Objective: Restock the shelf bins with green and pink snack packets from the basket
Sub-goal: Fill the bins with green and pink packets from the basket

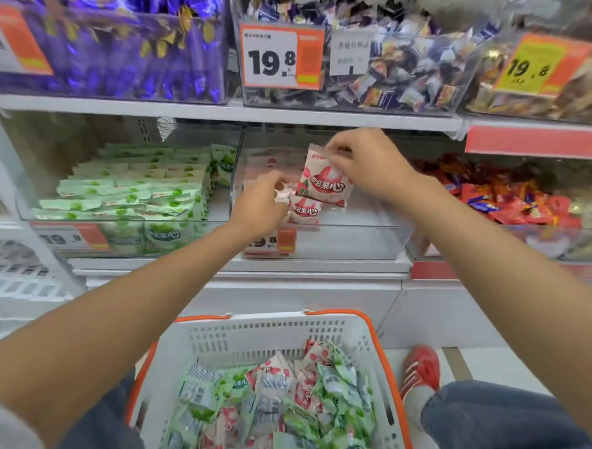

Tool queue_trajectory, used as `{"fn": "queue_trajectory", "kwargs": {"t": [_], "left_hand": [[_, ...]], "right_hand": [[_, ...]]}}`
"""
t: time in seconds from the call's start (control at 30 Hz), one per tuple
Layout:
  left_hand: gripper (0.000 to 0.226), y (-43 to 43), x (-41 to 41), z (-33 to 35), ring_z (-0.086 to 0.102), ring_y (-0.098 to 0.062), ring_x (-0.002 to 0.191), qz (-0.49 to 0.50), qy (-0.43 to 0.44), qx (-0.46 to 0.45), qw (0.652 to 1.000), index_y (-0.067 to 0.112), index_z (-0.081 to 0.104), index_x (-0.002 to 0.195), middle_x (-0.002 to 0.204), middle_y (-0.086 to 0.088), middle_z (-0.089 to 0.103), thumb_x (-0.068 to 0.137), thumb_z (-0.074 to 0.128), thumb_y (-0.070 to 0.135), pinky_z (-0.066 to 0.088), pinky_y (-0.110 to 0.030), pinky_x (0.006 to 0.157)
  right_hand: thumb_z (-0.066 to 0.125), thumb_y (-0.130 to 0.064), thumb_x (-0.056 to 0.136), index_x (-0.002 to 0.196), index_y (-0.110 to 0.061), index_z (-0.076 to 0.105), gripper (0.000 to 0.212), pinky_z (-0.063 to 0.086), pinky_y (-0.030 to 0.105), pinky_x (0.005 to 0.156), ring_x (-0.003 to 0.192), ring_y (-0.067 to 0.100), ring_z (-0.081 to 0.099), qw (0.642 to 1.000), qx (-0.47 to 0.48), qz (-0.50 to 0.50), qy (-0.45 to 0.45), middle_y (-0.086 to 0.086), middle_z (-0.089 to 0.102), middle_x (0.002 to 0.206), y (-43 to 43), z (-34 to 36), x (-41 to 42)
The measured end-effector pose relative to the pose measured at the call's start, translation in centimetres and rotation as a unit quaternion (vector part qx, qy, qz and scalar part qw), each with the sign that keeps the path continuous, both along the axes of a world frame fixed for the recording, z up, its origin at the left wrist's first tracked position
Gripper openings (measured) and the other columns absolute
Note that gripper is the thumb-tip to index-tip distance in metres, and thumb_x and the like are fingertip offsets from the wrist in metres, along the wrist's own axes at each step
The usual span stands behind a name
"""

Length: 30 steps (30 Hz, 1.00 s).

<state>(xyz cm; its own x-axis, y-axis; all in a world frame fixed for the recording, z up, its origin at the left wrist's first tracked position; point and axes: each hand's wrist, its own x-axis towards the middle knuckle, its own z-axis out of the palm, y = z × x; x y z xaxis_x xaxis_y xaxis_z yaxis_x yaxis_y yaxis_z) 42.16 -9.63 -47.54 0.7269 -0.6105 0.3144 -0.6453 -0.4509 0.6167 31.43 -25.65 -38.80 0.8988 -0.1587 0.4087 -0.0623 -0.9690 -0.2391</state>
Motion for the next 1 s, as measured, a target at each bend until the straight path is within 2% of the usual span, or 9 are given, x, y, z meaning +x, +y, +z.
{"fn": "queue_trajectory", "kwargs": {"t": [0.13,0.33,0.5,0.57,0.6,0.67,0.8,0.9,1.0], "left_hand": [[0.043,-0.3,2.3,-1.5,0.055,-0.022,0.117,0.032,-0.04,0.051,0.997,0.011,0.056,0.13,0.129,-0.007,0.06,0.089,0.053,0.001,0.046,-0.035,0.1],[0.037,-1.0,3.1,-3.2,0.061,-0.023,0.105,0.042,-0.073,0.039,0.996,0.014,0.062,0.123,0.115,-0.004,0.068,0.089,0.05,0.004,0.045,-0.044,0.1],[0.033,-1.1,3.1,-3.4,0.062,-0.021,0.101,0.044,-0.074,0.024,0.996,0.013,0.064,0.119,0.113,-0.004,0.068,0.092,0.048,0.005,0.049,-0.04,0.093],[0.027,-1.1,2.9,-3.3,0.062,-0.021,0.1,0.046,-0.091,0.011,0.995,0.014,0.067,0.113,0.108,-0.002,0.069,0.094,0.049,0.009,0.048,-0.043,0.095],[0.023,-1.0,2.7,-3.2,0.061,-0.021,0.1,0.047,-0.105,0.002,0.993,0.015,0.068,0.109,0.105,-0.001,0.07,0.095,0.05,0.012,0.047,-0.044,0.095],[0.015,-0.6,2.1,-3.0,0.057,-0.02,0.098,0.049,-0.142,-0.011,0.989,0.019,0.068,0.098,0.096,0.004,0.068,0.095,0.053,0.018,0.047,-0.043,0.09],[0.012,0.9,-0.8,-2.9,0.051,-0.016,0.078,0.043,-0.126,-0.022,0.991,0.023,0.058,0.08,0.074,0.011,0.053,0.091,0.053,0.022,0.046,-0.037,0.066],[0.009,2.8,-3.4,-4.3,0.052,-0.017,0.072,0.055,-0.068,0.004,0.996,0.026,0.056,0.08,0.07,0.008,0.05,0.089,0.055,0.025,0.045,-0.035,0.062],[0.012,5.6,-5.4,-7.8,0.057,-0.021,0.073,0.063,0.028,0.084,0.994,0.023,0.056,0.076,0.072,0.006,0.057,0.088,0.054,0.023,0.047,-0.033,0.064]], "right_hand": [[0.056,-0.01,0.091,0.093,-0.009,0.071,0.015,0.055,0.043,0.075,0.083,0.026,0.065,0.996,-0.009,-0.043,0.076,0.007,0.072,0.09,-1.5,-3.8,4.2],[0.053,0.001,0.082,0.067,-0.002,0.063,0.019,0.048,0.038,0.059,0.065,0.032,0.056,0.984,0.007,-0.08,0.156,0.016,0.065,0.071,-1.0,-9.0,7.9],[0.058,-0.001,0.079,0.059,-0.016,0.065,0.026,0.051,0.04,0.08,0.076,0.03,0.056,0.99,-0.043,-0.08,0.103,0.008,0.064,0.071,-0.8,-10.2,8.7],[0.061,-0.005,0.082,0.082,-0.019,0.072,0.018,0.046,0.038,0.089,0.093,0.032,0.054,0.992,-0.043,-0.082,0.091,0.011,0.065,0.092,-0.8,-10.1,8.3],[0.062,-0.008,0.084,0.1,-0.016,0.072,0.021,0.043,0.037,0.091,0.103,0.031,0.053,0.993,-0.042,-0.086,0.075,0.011,0.064,0.104,-0.6,-10.0,8.0],[0.061,-0.008,0.086,0.114,-0.012,0.066,0.029,0.043,0.036,0.088,0.11,0.029,0.051,0.995,-0.025,-0.085,0.037,0.01,0.06,0.114,-0.2,-10.1,7.1],[0.058,-0.013,0.09,0.104,-0.014,0.065,0.016,0.046,0.033,0.072,0.1,0.024,0.057,0.996,0.006,-0.073,-0.047,0.005,0.061,0.109,2.4,-10.9,3.6],[0.056,-0.013,0.088,0.095,-0.014,0.063,0.01,0.045,0.034,0.065,0.087,0.026,0.06,0.995,0.019,-0.063,-0.071,0.004,0.063,0.098,4.8,-12.7,0.2],[0.052,-0.013,0.087,0.096,-0.017,0.062,0.013,0.042,0.032,0.066,0.086,0.025,0.061,0.994,0.05,-0.062,0.068,0.002,0.064,0.099,6.6,-16.4,-2.5]]}}
